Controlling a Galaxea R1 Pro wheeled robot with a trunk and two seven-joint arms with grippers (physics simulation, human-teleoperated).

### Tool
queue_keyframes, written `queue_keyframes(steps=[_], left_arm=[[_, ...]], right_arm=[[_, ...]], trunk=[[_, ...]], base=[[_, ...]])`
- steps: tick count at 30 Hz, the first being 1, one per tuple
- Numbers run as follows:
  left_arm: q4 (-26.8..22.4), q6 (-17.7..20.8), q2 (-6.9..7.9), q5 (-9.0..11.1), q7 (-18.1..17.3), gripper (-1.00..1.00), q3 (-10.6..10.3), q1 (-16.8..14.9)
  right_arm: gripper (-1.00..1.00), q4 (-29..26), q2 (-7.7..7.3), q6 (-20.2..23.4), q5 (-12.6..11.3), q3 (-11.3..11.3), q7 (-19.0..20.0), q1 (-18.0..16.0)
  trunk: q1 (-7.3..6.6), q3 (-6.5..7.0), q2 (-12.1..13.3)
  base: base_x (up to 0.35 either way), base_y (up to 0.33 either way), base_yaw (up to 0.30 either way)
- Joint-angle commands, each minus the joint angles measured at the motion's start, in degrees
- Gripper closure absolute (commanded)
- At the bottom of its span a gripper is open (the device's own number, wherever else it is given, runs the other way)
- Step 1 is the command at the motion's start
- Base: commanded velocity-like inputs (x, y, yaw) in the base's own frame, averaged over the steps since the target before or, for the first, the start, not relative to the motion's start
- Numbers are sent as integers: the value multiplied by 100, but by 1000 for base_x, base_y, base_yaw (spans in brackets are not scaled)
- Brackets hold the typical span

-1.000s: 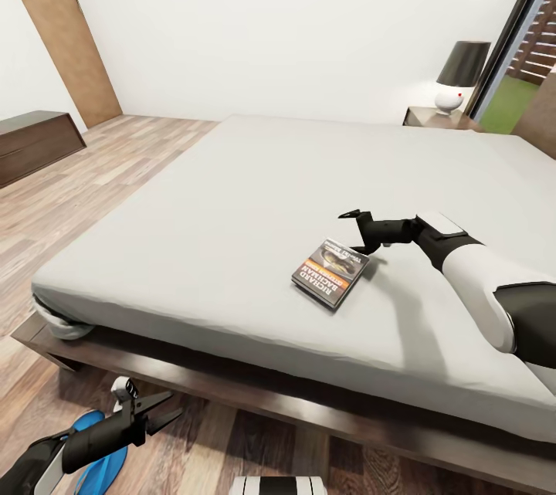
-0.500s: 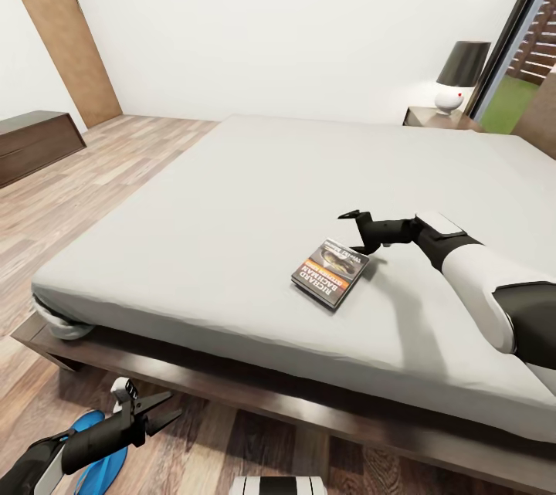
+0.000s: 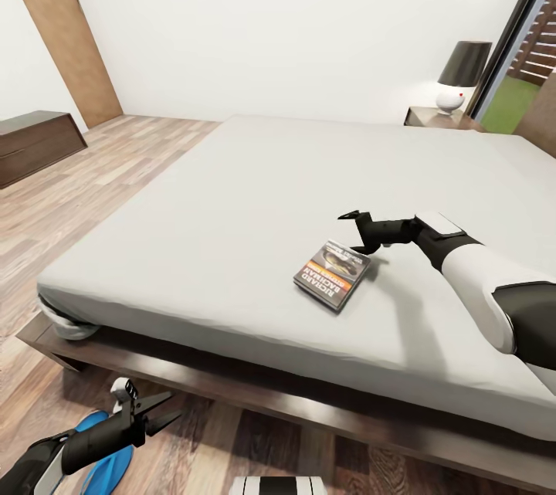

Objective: In the bedroom, move the book from the bed onto either nightstand, and place the two sandals side by side next to the bed.

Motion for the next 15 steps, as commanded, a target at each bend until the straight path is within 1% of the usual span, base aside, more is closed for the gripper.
queue_keyframes(steps=[1,8,15], left_arm=[[0,61,0,-2,-21,-100,0,-2],[1,61,0,-2,-17,-100,0,-2],[3,64,0,-2,-12,-100,0,-2]], right_arm=[[-100,-5,-3,20,-29,69,-58,1],[-100,-5,-2,20,-29,72,-58,1],[-100,-5,0,20,-29,72,-57,1]], trunk=[[0,-5,-1],[0,-5,-1],[0,-5,-1]], base=[[0,103,0],[0,108,0],[0,42,0]])
